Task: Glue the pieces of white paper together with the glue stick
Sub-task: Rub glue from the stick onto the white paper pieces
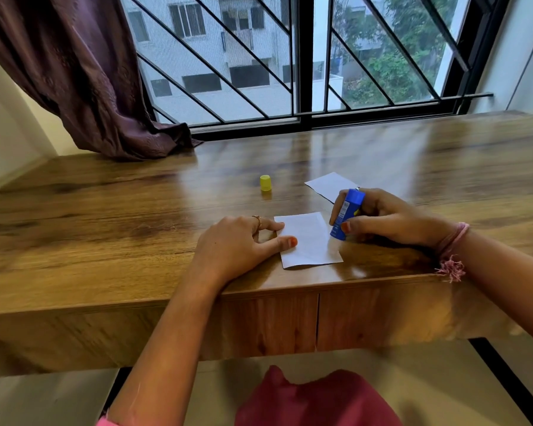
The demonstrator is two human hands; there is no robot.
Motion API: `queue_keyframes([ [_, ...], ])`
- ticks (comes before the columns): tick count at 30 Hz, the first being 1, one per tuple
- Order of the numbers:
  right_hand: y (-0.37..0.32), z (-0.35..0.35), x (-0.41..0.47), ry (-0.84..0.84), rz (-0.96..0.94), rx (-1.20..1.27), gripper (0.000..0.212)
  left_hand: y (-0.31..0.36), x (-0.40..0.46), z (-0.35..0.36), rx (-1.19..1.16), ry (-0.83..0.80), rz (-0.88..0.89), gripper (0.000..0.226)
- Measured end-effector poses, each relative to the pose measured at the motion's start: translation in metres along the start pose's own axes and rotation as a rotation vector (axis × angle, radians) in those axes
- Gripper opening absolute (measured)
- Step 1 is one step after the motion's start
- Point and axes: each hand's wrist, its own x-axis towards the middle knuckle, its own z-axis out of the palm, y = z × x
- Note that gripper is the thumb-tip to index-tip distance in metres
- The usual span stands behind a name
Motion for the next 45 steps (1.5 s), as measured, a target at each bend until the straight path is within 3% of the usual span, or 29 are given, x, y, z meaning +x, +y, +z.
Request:
queue_keyframes([
  [38,0.007,-0.005,0.002,-0.031,-0.025,0.004,0.012,-0.002,0.002,0.001,0.012,-0.005,-0.005,0.049],
  [45,0.001,-0.021,0.010,0.436,-0.066,0.479,0.014,-0.002,0.001,0.003,0.020,0.022,-0.024,0.050],
])
